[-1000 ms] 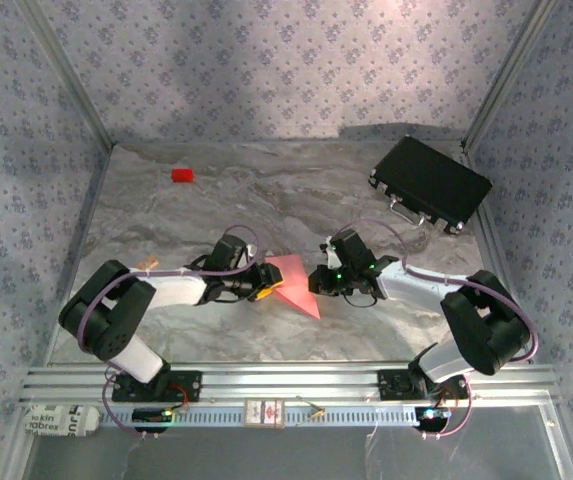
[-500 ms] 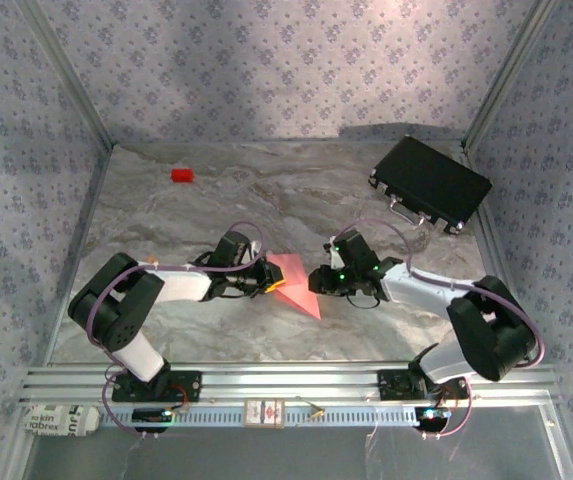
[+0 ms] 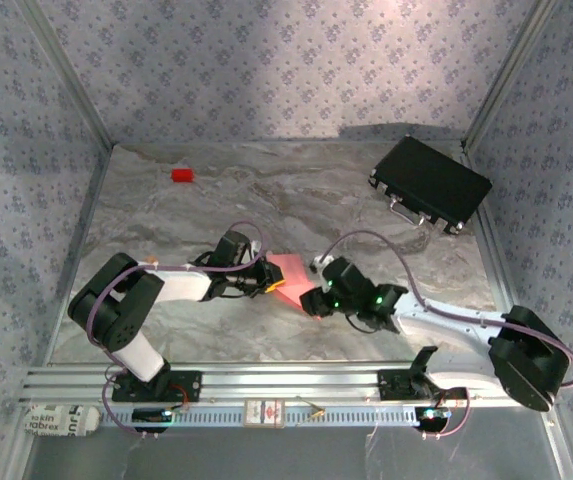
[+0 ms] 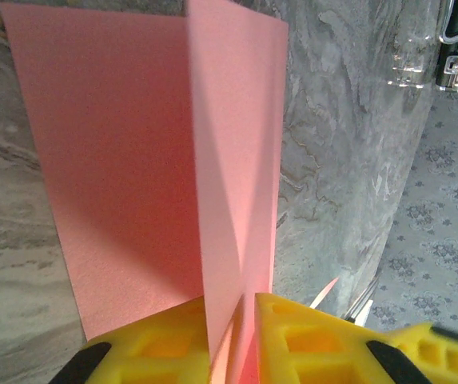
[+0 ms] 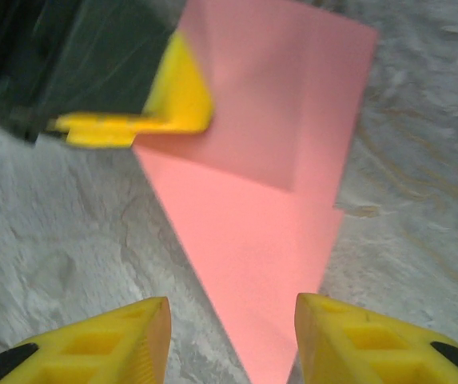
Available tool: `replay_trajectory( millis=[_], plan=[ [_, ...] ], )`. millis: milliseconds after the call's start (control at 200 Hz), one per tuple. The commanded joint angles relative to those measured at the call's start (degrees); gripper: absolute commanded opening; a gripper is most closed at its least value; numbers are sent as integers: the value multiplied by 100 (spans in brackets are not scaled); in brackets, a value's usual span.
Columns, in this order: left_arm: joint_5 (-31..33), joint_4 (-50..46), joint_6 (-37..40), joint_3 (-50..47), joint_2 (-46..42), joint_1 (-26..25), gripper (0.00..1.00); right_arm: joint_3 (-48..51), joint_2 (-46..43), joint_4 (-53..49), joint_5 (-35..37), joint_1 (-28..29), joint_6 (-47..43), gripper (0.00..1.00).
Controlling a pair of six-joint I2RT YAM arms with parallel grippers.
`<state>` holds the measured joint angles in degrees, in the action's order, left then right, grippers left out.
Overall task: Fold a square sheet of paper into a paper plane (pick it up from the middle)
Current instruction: Fourth fold the wing at the center of the table.
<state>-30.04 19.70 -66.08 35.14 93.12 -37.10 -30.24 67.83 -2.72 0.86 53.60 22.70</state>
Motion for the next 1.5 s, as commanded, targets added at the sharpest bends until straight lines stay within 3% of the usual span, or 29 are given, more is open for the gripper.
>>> replay_trajectory(
  millis=[0, 300, 605, 710, 964, 1494],
  plan=[
    [-54, 15, 26, 177, -132, 23, 19, 249, 47, 744, 1258, 605, -1064, 46],
    [-57, 9, 0, 203, -186, 20, 17, 246, 938, 1422, 2489, 1430, -2102, 46],
    [-73, 12, -19, 213, -195, 19, 16, 25, 1699, 1504, 3404, 1599, -2094, 45],
    [-73, 13, -23, 213, -193, 22, 16, 44, 1738, 1546, 3412, 1602, -2019, 43],
    [-74, -4, -35, 239, -198, 26, 15, 71, 1733, 1529, 3334, 1609, -1876, 27],
    [-42, -27, -67, 198, -242, 19, 14, 11, 1867, 1573, 3313, 1592, -1740, 18]
  ],
)
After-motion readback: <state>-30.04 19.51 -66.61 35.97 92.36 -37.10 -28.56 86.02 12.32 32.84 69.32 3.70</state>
